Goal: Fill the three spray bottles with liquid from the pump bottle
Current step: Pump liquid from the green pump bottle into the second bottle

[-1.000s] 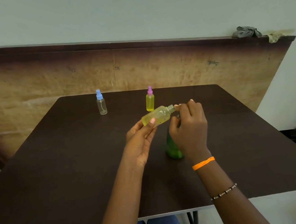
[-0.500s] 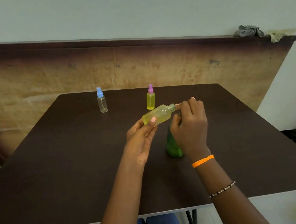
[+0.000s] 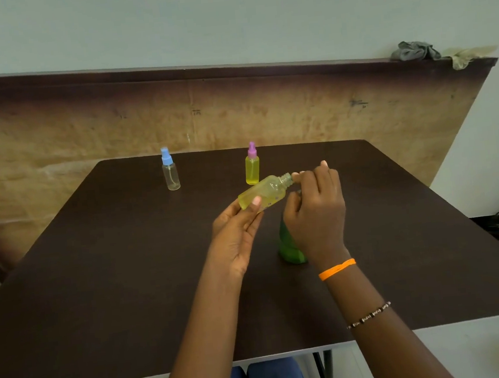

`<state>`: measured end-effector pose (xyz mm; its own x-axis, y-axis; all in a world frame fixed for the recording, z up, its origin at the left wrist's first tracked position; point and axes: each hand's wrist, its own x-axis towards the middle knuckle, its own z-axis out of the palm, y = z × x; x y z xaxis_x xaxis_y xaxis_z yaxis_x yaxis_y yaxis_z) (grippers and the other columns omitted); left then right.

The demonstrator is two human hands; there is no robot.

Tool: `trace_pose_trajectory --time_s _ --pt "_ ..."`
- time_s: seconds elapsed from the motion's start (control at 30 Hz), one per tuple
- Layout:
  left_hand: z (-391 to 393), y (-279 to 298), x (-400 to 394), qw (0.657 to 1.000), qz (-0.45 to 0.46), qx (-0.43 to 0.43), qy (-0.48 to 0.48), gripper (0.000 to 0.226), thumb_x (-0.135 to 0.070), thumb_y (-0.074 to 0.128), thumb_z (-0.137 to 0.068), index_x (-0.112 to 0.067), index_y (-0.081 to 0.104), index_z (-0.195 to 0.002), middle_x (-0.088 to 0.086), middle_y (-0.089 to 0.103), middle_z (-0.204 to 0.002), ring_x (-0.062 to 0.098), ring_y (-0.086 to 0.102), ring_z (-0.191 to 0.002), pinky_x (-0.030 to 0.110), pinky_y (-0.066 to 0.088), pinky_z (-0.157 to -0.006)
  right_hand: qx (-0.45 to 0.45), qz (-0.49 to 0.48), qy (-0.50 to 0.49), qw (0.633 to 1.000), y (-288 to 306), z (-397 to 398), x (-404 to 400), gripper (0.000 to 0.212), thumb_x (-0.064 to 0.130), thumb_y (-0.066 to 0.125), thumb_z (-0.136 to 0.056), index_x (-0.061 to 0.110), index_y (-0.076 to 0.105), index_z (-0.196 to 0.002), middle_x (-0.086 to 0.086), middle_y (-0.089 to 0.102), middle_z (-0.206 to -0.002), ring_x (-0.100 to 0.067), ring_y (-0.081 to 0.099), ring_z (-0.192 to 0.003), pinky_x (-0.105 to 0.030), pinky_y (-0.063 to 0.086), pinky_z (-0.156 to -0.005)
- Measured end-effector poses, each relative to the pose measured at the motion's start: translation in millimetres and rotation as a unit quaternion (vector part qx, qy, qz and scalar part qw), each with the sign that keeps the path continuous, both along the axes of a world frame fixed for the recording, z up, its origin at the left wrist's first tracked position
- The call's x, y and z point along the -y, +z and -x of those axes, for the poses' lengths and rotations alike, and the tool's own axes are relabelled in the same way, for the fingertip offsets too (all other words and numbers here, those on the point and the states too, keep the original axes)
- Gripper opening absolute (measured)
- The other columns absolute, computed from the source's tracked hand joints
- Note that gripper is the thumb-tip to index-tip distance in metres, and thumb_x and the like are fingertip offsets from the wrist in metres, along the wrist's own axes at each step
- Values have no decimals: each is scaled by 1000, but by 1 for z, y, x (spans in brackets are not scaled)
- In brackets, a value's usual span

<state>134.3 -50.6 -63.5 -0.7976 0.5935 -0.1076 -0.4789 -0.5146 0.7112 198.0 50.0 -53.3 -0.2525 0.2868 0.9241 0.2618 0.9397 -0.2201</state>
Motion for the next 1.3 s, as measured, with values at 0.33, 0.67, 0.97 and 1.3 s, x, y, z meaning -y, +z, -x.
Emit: trace_pose_trajectory --time_s 0.33,0.67,0.97,1.3 --pt "-2 5 1 1000 -5 5 -7 28 -2 60 -85 -1 59 -113 12 67 -110 18 64 -103 24 51 -89 9 5 18 1000 14 -4 -2 26 4 39 -78 -2 63 -72 -14 56 -70 -30 54 -69 -35 43 -97" --pt "-1 3 0 1000 9 13 -8 27 -1 60 -83 -1 60 -110 11 67 -106 19 63 -103 28 47 -96 29 -31 -13 999 2 -7 -5 25 0 41 -79 -3 65 -75 -15 58 -70 -32 58 -66 -34 50 -80" --pt "-3 5 2 1000 6 20 -2 31 -2 61 -84 -1 59 -115 8 68 -102 13 66 -92 21 52 -85 76 -6 -18 997 14 -11 7 27 6 38 -78 -2 64 -77 -14 58 -75 -31 58 -74 -36 53 -72" --pt "-6 6 3 1000 6 20 -4 21 0 59 -85 -3 62 -105 9 68 -102 16 64 -96 24 50 -88 106 -11 10 994 27 -11 -4 28 10 35 -77 1 61 -68 -12 56 -69 -28 55 -67 -29 41 -54"
